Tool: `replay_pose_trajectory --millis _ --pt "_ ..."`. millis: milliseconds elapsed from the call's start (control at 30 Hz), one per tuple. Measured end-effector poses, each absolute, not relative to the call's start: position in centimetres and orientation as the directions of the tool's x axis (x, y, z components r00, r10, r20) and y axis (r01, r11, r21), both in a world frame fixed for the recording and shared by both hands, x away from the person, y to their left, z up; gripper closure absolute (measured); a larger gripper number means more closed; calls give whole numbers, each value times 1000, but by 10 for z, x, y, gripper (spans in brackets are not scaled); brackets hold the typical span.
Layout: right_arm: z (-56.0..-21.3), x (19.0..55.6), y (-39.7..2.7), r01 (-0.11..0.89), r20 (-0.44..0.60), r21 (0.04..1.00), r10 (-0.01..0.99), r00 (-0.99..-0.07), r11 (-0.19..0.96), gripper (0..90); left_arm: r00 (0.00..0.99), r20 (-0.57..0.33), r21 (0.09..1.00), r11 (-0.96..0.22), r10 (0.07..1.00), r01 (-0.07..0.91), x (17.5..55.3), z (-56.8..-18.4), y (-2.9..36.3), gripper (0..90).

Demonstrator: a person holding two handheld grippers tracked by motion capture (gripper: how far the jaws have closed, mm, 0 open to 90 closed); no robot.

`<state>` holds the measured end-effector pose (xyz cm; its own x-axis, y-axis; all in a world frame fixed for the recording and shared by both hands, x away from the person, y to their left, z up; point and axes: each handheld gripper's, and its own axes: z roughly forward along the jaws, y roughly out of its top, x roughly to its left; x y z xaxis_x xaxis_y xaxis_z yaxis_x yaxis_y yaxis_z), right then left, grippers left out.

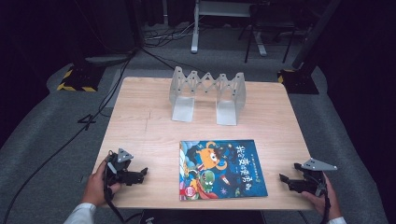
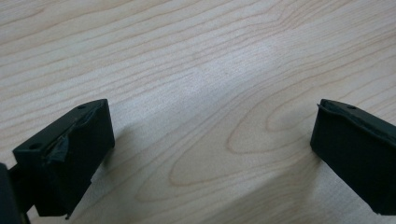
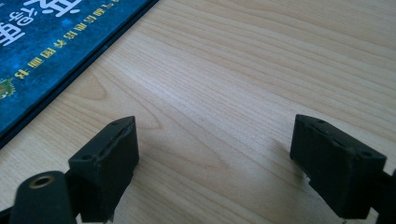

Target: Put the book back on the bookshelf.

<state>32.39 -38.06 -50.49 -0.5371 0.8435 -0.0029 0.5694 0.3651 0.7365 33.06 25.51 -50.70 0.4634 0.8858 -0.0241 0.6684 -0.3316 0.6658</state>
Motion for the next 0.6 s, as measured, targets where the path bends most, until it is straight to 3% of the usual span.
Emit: replay_pose_trajectory --millis 233,500,600 --pt "-505 324 -380 568 -7 736 843 -538 369 156 477 -24 668 -341 878 661 336 -507 251 2" --pt "-504 319 -369 489 -56 739 765 -642 464 156 685 -11 661 -509 729 552 335 -506 239 0" --pt "-502 316 -358 502 -22 726 745 -667 471 192 734 -17 661 -543 679 518 336 -506 225 1"
